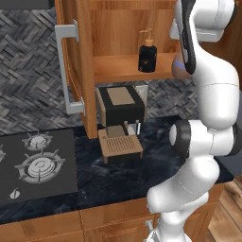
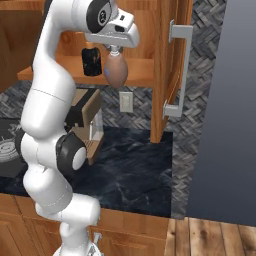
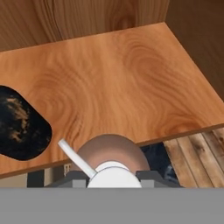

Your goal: Pick up the soap dispenser and soap dispenser from the sink, and place them back in the cabinet, and close the cabinet doors.

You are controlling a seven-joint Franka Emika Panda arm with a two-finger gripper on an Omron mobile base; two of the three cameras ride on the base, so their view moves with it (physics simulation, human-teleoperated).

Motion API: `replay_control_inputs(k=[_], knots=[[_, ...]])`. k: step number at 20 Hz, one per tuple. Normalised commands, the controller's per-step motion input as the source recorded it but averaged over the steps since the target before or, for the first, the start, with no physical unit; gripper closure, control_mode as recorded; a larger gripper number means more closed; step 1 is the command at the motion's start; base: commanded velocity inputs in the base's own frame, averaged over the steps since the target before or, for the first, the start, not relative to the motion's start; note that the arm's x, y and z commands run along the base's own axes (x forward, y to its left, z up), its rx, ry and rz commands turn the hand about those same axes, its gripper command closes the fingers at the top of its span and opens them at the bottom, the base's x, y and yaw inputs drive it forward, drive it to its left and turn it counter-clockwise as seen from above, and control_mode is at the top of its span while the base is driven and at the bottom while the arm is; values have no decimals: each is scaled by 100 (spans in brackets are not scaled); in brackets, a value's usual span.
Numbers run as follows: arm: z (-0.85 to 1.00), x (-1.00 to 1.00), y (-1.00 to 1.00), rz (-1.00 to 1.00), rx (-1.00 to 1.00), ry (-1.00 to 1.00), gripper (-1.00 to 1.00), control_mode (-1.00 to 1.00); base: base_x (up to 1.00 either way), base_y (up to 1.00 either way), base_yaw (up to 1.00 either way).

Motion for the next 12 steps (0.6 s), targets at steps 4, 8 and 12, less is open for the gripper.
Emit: replay_control_inputs(k=[4,8,12], knots=[[0,38,0,0,0,-8,100,-100,0,0,0],[2,42,0,-1,0,-14,100,-100,0,0,0],[2,36,0,-1,0,-14,100,-100,0,0,0]])
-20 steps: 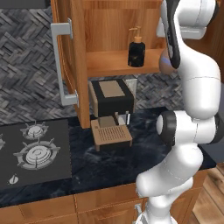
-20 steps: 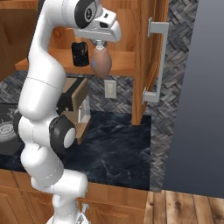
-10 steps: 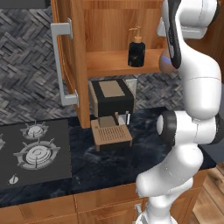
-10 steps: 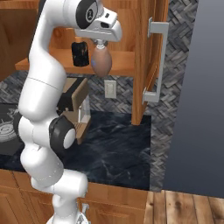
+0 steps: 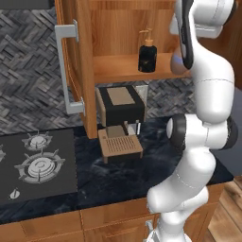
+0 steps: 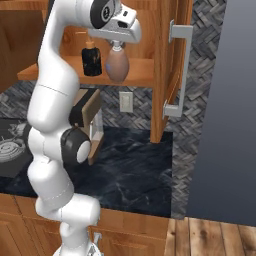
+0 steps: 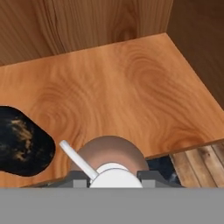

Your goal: Pick up the soap dispenser and soap dispenser from the sink, and place them back in the cabinet, and close the cabinet doors.

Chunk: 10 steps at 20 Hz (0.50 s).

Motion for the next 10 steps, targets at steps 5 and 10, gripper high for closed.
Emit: replay_control_inputs(k=[5,10], knots=[[0,25,0,0,0,-7,100,-100,0,0,0],[-5,24,0,0,0,0,100,-100,0,0,0]])
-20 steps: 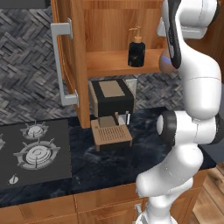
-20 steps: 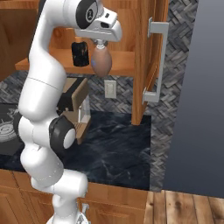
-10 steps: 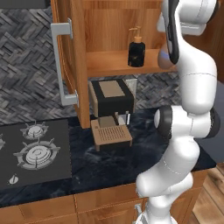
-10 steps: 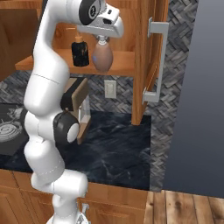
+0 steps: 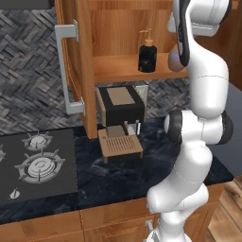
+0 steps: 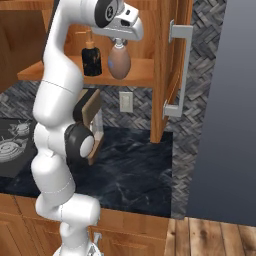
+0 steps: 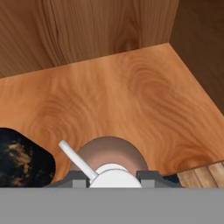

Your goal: Pick up the soap dispenser and soap dispenser from the sink, and place them back in the cabinet, and close the cabinet doors.

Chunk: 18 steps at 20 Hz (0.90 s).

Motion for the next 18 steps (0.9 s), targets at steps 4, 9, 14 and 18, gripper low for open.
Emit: replay_control_inputs(k=[4,9,14,18], knots=[[-16,30,1,0,0,0,100,-100,0,0,0],[-20,31,5,0,0,0,100,-100,0,0,0],[-34,32,7,0,-1,-1,100,-100,0,0,0],[-37,33,9,0,-1,-3,100,-100,0,0,0]])
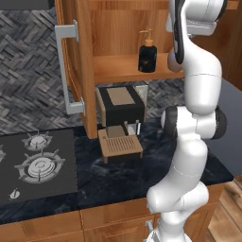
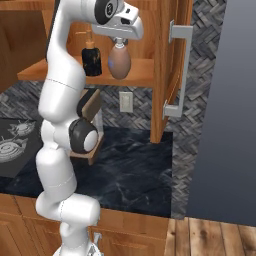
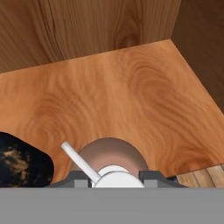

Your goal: Pick up the soap dispenser and soap dispenser from the sink, and place them back in the cabinet, and close the cabinet doors.

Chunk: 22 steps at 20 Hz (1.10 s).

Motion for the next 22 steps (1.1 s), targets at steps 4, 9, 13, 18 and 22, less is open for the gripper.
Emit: replay_control_inputs(k=[4,9,13,18,22], knots=[[-33,33,9,0,0,-7,100,-100,0,0,0],[-25,30,10,0,-1,-7,100,-100,0,0,0],[-29,32,12,0,-1,-7,-100,-100,0,0,0],[-27,28,11,0,0,-8,-100,-100,0,0,0],[-29,27,14,0,-1,-8,-100,-100,0,0,0]])
